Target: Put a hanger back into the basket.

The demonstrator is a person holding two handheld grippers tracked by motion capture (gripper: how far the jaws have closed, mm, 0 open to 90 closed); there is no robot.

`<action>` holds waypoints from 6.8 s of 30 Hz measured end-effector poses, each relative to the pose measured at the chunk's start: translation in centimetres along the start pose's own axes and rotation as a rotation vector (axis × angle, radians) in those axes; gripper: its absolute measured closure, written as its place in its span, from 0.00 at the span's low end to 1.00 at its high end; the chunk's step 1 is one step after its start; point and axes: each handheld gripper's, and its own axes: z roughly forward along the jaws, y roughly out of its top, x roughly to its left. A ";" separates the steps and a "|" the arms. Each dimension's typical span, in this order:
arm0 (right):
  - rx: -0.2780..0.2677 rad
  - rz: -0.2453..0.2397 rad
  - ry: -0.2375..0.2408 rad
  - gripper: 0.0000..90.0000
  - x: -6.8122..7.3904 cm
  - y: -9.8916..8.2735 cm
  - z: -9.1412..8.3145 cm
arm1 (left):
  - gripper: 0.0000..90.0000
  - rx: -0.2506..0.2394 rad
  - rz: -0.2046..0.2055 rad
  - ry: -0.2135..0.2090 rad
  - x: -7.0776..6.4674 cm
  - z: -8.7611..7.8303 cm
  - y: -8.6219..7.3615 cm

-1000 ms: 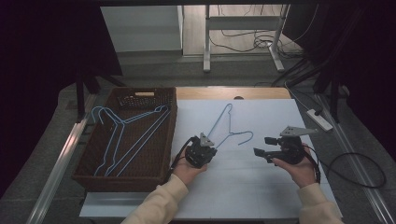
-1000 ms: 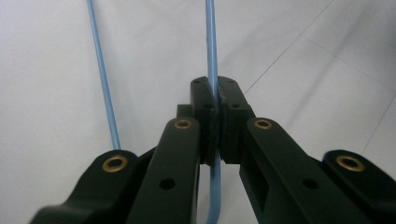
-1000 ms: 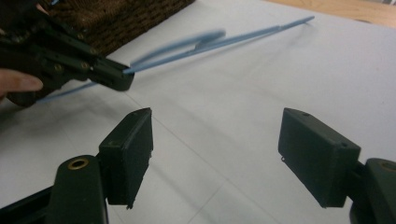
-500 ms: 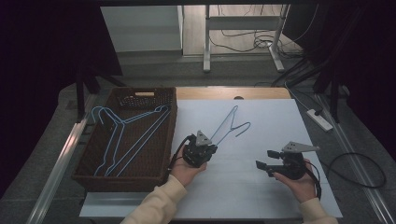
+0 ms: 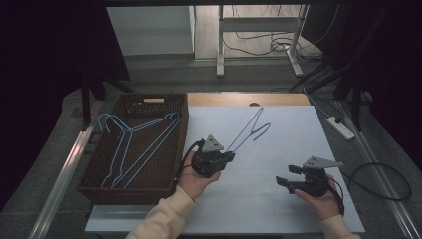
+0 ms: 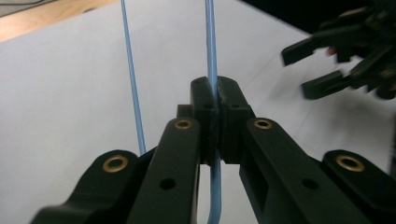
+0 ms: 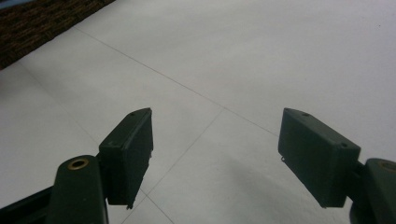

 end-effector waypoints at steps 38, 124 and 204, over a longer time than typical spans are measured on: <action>0.009 -0.012 -0.016 0.30 -0.1 -0.1 0.2 | 0.97 -0.146 -0.082 0.020 5.0 -10.2 -0.1; 0.010 -0.021 -0.030 0.30 0.1 0.1 0.3 | 0.97 -0.099 -0.187 0.076 15.8 -18.8 -9.0; -0.010 -0.028 -0.018 0.30 0.2 0.7 0.5 | 0.33 -0.115 -0.140 0.134 9.6 -18.0 -7.2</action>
